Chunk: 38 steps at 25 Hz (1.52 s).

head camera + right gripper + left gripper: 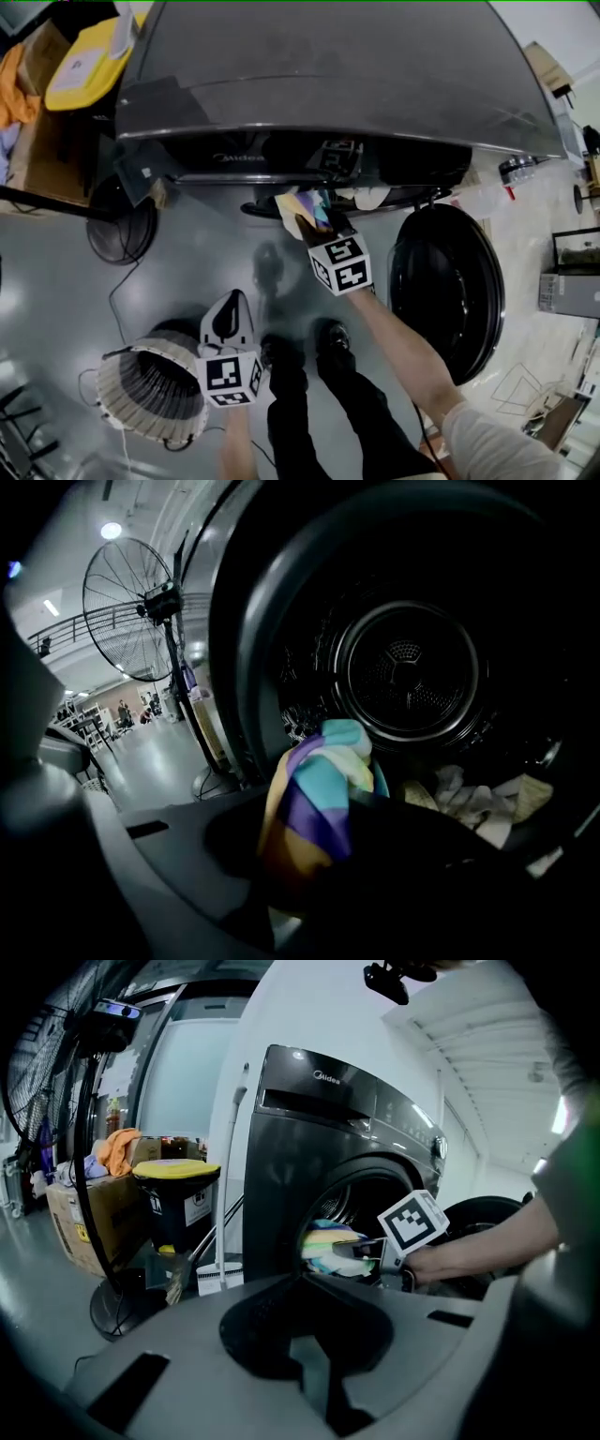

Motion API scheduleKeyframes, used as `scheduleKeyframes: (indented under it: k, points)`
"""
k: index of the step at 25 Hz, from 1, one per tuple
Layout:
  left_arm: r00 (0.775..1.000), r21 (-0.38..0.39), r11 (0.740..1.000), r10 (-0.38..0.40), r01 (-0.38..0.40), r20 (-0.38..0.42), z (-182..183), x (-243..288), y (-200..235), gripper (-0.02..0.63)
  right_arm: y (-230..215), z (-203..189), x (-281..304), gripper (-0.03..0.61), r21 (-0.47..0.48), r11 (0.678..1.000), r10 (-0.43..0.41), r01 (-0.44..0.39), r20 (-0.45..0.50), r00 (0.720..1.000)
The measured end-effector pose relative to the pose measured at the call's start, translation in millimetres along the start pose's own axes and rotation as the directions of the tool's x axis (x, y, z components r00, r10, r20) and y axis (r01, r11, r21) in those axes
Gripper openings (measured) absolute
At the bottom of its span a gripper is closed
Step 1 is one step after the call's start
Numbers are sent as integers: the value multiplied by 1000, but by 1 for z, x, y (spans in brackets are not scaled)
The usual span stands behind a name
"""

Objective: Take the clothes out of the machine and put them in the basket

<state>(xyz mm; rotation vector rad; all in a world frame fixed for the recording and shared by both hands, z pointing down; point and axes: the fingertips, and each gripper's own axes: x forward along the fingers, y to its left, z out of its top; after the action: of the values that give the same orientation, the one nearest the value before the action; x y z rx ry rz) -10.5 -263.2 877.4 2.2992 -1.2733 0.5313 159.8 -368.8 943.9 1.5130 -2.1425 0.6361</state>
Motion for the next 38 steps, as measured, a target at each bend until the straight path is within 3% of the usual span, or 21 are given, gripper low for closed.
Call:
scheduleKeyframes:
  k: [7, 21, 27, 38]
  points:
    - [1000, 4, 1000, -4, 4, 24, 58, -39, -31, 18, 24, 36, -90, 94, 67, 998, 15, -16, 26, 1000]
    - [995, 25, 999, 30, -33, 99, 206, -121, -92, 18, 20, 158, -269, 87, 124, 992, 19, -31, 93, 995]
    - [989, 11, 996, 87, -89, 121, 253, -178, -105, 18, 43, 208, -335, 86, 95, 992, 69, -82, 129, 989]
    - [954, -26, 981, 195, -195, 227, 321, -277, -120, 18, 68, 319, -444, 86, 36, 984, 162, -177, 262, 951]
